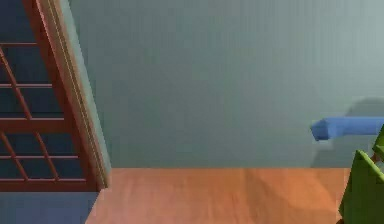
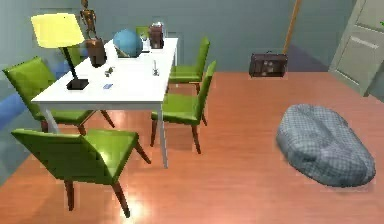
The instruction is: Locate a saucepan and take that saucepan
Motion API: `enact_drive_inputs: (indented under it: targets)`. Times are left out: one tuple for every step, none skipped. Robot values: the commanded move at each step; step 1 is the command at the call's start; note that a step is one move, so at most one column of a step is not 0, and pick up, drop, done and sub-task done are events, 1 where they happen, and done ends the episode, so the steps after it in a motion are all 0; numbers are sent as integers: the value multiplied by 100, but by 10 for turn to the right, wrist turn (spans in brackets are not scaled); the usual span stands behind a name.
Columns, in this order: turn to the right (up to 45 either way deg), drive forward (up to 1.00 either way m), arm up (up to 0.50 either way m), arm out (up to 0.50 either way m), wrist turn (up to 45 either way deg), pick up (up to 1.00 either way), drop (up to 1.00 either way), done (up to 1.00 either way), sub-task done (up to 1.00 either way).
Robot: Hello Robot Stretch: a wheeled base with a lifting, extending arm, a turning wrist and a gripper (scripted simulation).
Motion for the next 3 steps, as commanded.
enact_drive_inputs:
  targets:
    - [450,0,0,0,0,0,0,0,0]
    - [450,0,0,0,0,0,0,0,0]
    - [450,0,0,0,0,0,0,0,0]
